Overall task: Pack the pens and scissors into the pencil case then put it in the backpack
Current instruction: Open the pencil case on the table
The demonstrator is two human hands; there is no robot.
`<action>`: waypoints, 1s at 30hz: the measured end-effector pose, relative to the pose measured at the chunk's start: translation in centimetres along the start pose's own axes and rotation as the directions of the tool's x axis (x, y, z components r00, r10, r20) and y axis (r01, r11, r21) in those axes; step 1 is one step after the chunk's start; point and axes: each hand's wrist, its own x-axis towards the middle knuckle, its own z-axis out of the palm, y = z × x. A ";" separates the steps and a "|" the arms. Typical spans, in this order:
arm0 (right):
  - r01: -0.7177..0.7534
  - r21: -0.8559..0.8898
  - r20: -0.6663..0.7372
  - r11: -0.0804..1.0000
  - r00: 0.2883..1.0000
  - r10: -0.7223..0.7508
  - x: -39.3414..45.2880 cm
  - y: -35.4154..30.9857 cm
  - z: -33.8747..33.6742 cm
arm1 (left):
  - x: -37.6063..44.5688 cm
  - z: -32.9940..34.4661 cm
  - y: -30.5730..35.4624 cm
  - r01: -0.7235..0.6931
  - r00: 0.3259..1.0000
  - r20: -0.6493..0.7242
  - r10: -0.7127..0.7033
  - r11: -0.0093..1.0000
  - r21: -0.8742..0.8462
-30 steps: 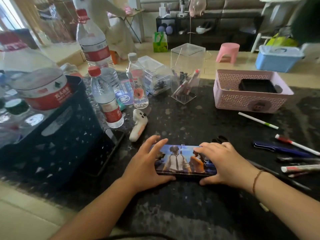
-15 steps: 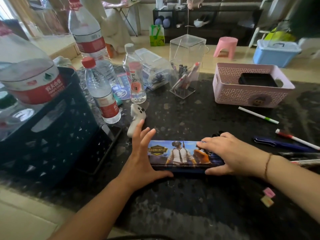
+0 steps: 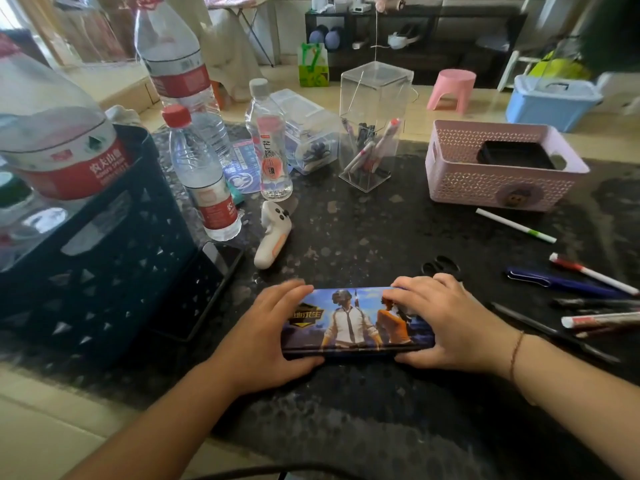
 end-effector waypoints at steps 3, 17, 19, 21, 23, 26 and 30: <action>-0.025 0.081 -0.010 0.996 1.000 0.026 0.4 -0.7 0.1 | 0.6 -0.5 0.4 -0.072 0.997 0.030 0.067 0.979 0.193; -0.105 0.347 -0.077 0.932 0.987 0.140 -0.4 -0.6 1.1 | 4.7 -4.8 0.6 -0.139 0.918 0.395 0.031 0.959 0.248; -0.106 0.358 -0.104 0.928 0.983 0.152 -0.3 -0.6 1.1 | 4.8 -4.8 0.5 -0.169 0.908 0.416 0.046 0.949 0.266; -0.098 0.368 -0.122 0.925 0.981 0.152 -0.3 -0.7 1.1 | 4.6 -4.6 0.3 -0.208 0.915 0.394 0.082 0.934 0.289; -0.085 0.401 -0.146 0.912 0.977 0.155 -0.4 -0.7 1.2 | 5.0 -5.1 0.6 -0.200 0.906 0.417 0.066 0.937 0.288; -0.082 0.476 -0.193 0.876 0.962 0.195 -0.6 -0.7 1.3 | 6.8 -6.6 0.6 -0.091 0.846 0.533 -0.019 0.979 0.181; -0.142 0.552 -0.176 0.822 0.943 0.281 -1.1 -1.0 1.8 | 8.7 -7.8 0.0 0.164 0.827 0.551 -0.111 0.985 -0.047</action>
